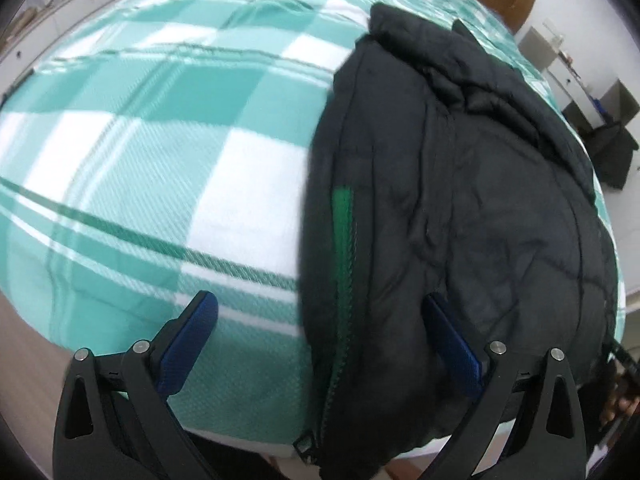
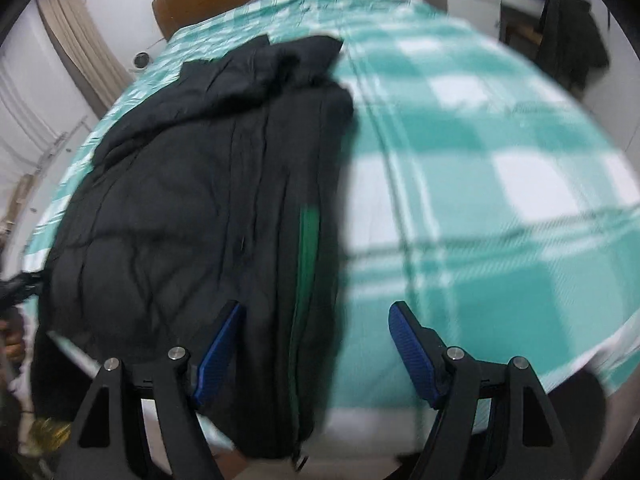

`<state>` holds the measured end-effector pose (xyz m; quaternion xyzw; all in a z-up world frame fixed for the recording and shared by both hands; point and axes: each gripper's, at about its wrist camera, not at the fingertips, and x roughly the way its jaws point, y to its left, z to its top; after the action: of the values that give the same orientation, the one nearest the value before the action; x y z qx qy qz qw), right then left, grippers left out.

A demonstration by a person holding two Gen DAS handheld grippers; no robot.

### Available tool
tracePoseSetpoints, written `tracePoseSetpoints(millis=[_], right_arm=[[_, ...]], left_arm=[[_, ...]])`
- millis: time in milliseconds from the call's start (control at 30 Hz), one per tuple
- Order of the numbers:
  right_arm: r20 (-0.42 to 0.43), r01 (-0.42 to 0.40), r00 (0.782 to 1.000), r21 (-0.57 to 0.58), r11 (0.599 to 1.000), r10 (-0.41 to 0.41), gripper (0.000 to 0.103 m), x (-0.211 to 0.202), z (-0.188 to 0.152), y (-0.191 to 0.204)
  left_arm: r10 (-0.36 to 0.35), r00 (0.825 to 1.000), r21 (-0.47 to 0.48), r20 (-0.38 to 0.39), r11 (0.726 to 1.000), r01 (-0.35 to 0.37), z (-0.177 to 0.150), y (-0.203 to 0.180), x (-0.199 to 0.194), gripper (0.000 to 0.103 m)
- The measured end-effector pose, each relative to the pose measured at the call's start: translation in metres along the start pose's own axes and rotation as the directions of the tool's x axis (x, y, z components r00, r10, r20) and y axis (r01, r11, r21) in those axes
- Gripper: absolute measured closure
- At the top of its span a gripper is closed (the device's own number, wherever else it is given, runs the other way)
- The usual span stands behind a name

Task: Fold large clothes
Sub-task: 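Grasp the jacket hem beside the green zipper with both grippers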

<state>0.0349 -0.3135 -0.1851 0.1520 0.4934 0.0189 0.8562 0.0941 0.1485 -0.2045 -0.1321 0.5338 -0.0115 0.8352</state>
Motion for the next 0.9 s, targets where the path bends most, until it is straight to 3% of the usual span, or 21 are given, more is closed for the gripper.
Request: tracePoseSetpoints(millis=[200,233,267,300,333,400,433,533,667,833,900], right_arm=[[-0.057,-0.200,0.978,0.007,0.980,0.200,0.029,0.016,-0.004,0.011],[-0.067,-0.201,0.978,-0.015,0.979,0.200,0.035,0.016,-0.005,0.017],[-0.079,-0.172,0.983,-0.059,0.983,0.167,0.054,0.017,-0.005,0.024],[-0.082,-0.162,0.984,-0.079,0.984,0.156,0.069,0.016,-0.004,0.027],[-0.081,-0.166,0.984,-0.083,0.983,0.159,0.074,0.014,-0.003,0.029],[-0.076,-0.187,0.980,-0.072,0.980,0.181,0.084,0.004,0.002,0.032],[-0.070,-0.196,0.979,-0.079,0.977,0.191,0.084,-0.002,0.005,0.034],[-0.043,-0.232,0.973,-0.109,0.967,0.228,0.085,-0.031,0.012,0.040],[-0.048,-0.262,0.965,-0.115,0.958,0.258,0.085,-0.055,0.017,0.033],[-0.155,-0.304,0.946,-0.133,0.943,0.283,0.086,-0.080,-0.001,0.036],[-0.204,-0.358,0.922,-0.117,0.926,0.330,0.086,-0.097,-0.009,0.039]], left_arm=[[-0.025,1.000,0.095,-0.004,0.995,0.025,-0.012,-0.024,0.000,0.005],[-0.031,0.999,0.112,-0.009,0.993,0.031,-0.015,-0.026,-0.001,0.014],[-0.037,0.999,0.128,-0.014,0.991,0.038,-0.019,-0.029,-0.001,0.021],[-0.064,0.998,0.132,-0.023,0.989,0.066,-0.023,-0.031,-0.002,0.042],[-0.087,0.996,0.124,-0.031,0.988,0.091,-0.023,-0.032,-0.004,0.062],[-0.105,0.994,0.106,-0.035,0.988,0.109,-0.022,-0.030,-0.013,0.082],[-0.113,0.993,0.100,-0.031,0.988,0.116,-0.021,-0.031,-0.021,0.087],[-0.129,0.991,0.115,-0.021,0.985,0.130,-0.017,-0.033,-0.041,0.089],[-0.151,0.986,0.143,-0.065,0.977,0.159,-0.020,-0.032,-0.059,0.090],[-0.156,0.975,0.191,-0.157,0.964,0.185,-0.044,-0.020,-0.090,0.090],[-0.170,0.965,0.182,-0.200,0.961,0.207,-0.053,-0.010,-0.108,0.090]])
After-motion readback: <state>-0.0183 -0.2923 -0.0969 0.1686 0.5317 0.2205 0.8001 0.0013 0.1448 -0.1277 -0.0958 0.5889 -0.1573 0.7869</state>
